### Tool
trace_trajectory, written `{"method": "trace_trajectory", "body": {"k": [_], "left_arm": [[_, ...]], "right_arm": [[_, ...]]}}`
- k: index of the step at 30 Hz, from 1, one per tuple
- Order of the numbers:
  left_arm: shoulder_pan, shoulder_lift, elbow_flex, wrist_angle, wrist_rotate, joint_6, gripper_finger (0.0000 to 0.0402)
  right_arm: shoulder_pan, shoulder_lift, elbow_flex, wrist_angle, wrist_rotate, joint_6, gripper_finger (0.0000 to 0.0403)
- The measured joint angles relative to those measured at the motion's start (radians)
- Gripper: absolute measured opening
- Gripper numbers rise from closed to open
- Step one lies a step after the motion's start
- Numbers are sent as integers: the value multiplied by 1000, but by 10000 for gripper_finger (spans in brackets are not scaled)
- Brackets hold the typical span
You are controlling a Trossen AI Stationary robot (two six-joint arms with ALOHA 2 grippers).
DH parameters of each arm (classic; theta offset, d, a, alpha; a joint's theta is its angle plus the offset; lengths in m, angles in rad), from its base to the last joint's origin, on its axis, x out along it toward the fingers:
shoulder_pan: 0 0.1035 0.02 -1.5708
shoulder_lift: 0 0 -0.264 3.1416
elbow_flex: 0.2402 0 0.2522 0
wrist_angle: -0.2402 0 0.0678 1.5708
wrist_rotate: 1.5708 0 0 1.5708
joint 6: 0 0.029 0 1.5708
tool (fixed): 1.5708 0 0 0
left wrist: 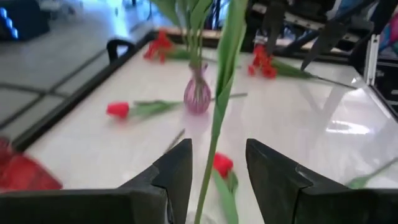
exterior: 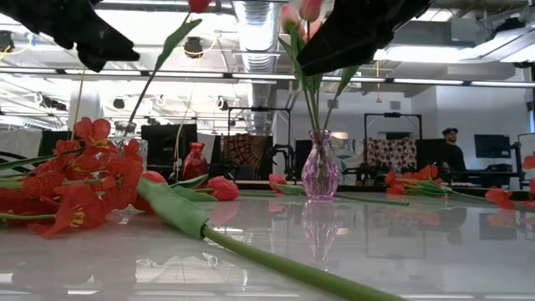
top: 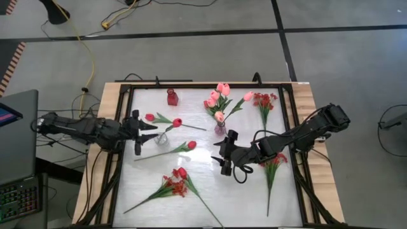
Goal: Sort flowers into vase by color
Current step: Put the red tulip into the transparent vase
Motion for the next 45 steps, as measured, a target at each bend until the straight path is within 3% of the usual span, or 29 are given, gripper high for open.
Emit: {"method": "trace_trajectory", "body": {"k": [5,15,45], "left_arm": [[0,0,74,-136,47,-82,138],[-13,27,81,-172,205,-161,138],[-200,245,81,-189,239,-244,138]], "right_arm": [[0,0,0,0,0,0,282],[1,0,0,0,0,3,282],[1,0,0,2,0,10,282]]}}
